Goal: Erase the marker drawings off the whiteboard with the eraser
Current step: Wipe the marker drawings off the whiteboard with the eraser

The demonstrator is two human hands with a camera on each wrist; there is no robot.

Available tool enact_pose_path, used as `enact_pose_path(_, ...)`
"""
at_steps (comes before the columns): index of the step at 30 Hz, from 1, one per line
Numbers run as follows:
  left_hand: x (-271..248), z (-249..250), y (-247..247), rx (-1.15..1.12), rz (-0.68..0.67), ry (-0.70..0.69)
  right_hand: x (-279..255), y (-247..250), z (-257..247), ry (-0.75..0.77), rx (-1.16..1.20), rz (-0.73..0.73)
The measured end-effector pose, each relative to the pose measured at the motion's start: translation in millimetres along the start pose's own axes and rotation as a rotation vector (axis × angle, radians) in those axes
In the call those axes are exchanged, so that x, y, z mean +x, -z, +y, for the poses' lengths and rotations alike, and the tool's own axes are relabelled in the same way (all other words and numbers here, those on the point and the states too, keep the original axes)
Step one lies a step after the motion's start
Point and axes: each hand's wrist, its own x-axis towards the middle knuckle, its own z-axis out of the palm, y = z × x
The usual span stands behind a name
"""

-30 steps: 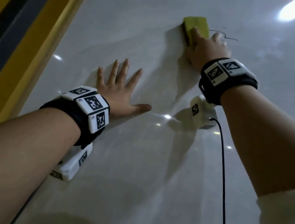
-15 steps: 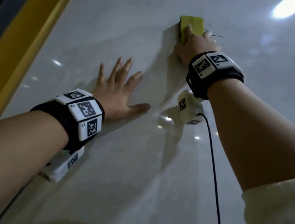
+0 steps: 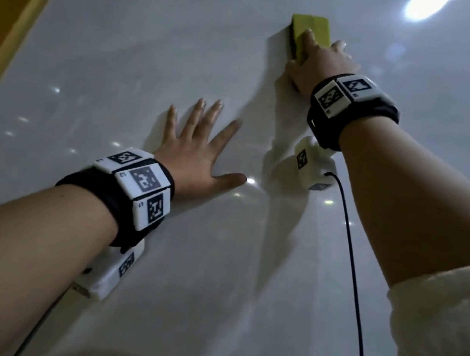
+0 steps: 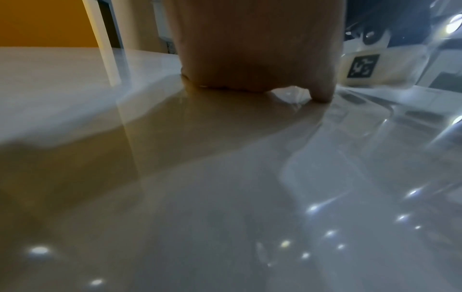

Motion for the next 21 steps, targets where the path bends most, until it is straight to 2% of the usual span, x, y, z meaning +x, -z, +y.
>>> enact_pose_path(2,-1.9,0.7,0.2,-0.004,0.011,-0.006,-2.5,-0.5,-5.4,-0.024,0.033,-0.018)
enact_pose_path(7,-0.7,1.3,-0.3,0.007,-0.004,0.001,-5.3,-2.3,-9.6,0.108,-0.031,-0.039)
enact_pose_path(13,-2.1,2.9,2.4,0.004,-0.023,0.007,-5.4,3.2,-3.1,-0.053,0.025,-0.049)
enact_pose_path(17,-1.4,3.7,3.6,-0.003,-0.035,0.011,-26.0,-3.1,-12.0,0.022,-0.006,-0.072)
enact_pose_path(21,0.2,5.1,6.2,-0.011,-0.084,0.016,-45.8,-8.2,20.1,0.081,-0.061,-0.064)
